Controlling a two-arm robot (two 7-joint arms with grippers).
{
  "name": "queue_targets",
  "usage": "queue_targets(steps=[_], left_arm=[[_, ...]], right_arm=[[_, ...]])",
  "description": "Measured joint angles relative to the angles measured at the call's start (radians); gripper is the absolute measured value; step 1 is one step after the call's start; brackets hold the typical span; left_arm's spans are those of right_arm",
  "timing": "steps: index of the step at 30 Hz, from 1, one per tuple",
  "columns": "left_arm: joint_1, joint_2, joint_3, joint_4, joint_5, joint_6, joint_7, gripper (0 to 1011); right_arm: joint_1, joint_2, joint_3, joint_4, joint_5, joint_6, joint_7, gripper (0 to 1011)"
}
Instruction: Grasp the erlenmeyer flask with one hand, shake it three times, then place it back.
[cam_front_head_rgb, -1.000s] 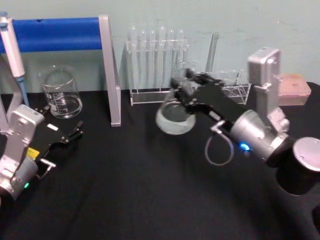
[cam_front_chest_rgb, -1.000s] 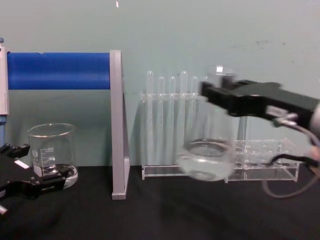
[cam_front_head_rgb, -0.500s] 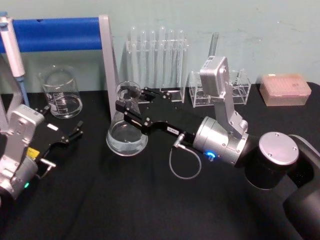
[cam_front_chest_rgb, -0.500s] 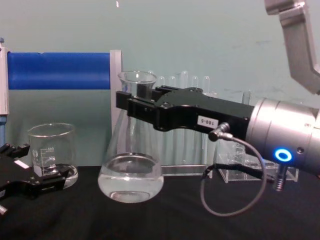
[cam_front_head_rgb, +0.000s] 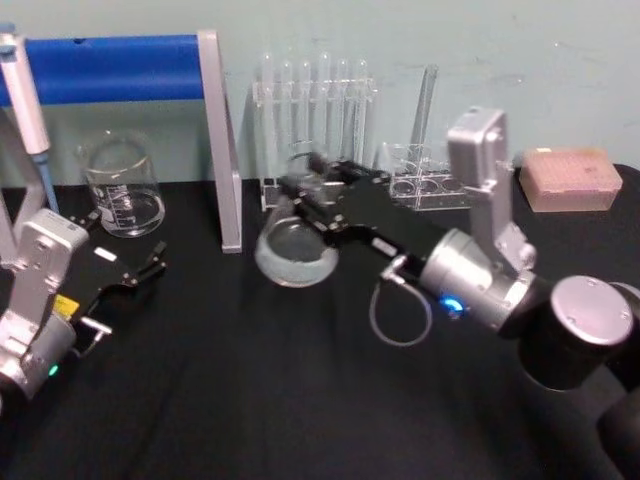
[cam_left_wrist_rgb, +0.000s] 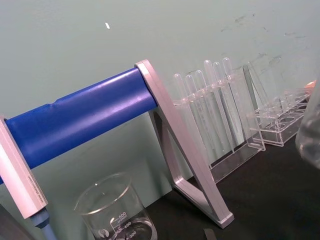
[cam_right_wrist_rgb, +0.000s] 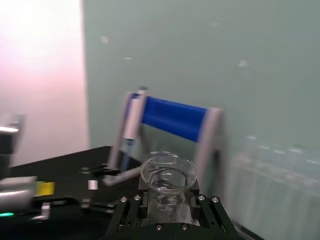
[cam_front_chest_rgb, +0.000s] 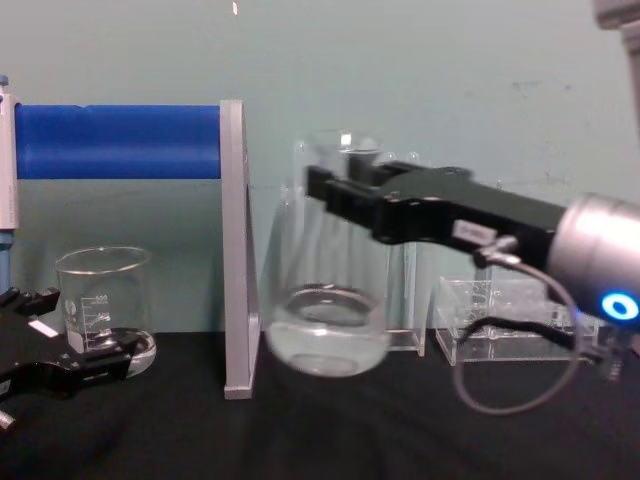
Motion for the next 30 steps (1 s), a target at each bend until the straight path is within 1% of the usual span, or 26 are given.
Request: queue_targets(steps=[2,3,5,6,8,9,11,12,14,15,19,22,27,30], left_arm=[[0.000,0.000,0.000,0.000,0.000,0.000,0.000,1001],[0.000,0.000,0.000,0.000,0.000,0.000,0.000,1001],[0.000,0.000,0.000,0.000,0.000,0.000,0.000,1001],[0.000,0.000,0.000,0.000,0.000,0.000,0.000,1001],[0.000,0.000,0.000,0.000,0.000,0.000,0.000,1001],[0.000,0.000,0.000,0.000,0.000,0.000,0.000,1001],[0.000,0.000,0.000,0.000,0.000,0.000,0.000,1001],[0.000,0.000,0.000,0.000,0.000,0.000,0.000,1001],[0.000,0.000,0.000,0.000,0.000,0.000,0.000,1001],[0.000,0.000,0.000,0.000,0.000,0.000,0.000,1001],[0.000,0.000,0.000,0.000,0.000,0.000,0.000,1001],[0.000,0.000,0.000,0.000,0.000,0.000,0.000,1001],[0.000,0.000,0.000,0.000,0.000,0.000,0.000,1001],[0.000,0.000,0.000,0.000,0.000,0.000,0.000,1001]], right_arm=[[-0.016,0.008,0.018,-0.015,-0.006,0.000,-0.025,449],[-0.035,0.016,0.040,-0.032,-0.015,0.001,-0.058,449],[-0.057,0.023,0.061,-0.050,-0.024,0.004,-0.091,449],[-0.078,0.031,0.087,-0.069,-0.034,0.009,-0.124,449],[-0.101,0.037,0.112,-0.088,-0.045,0.013,-0.155,449],[-0.123,0.043,0.136,-0.105,-0.056,0.017,-0.187,449],[-0.144,0.046,0.159,-0.122,-0.064,0.022,-0.214,449],[-0.164,0.048,0.181,-0.137,-0.072,0.026,-0.241,449],[-0.183,0.049,0.201,-0.150,-0.079,0.031,-0.263,449],[-0.200,0.049,0.219,-0.163,-0.087,0.034,-0.284,449],[-0.229,0.044,0.251,-0.184,-0.102,0.040,-0.315,449],[-0.237,0.037,0.262,-0.189,-0.111,0.042,-0.321,449],[-0.227,0.023,0.257,-0.179,-0.116,0.043,-0.300,449],[-0.207,0.011,0.241,-0.162,-0.117,0.042,-0.267,449]])
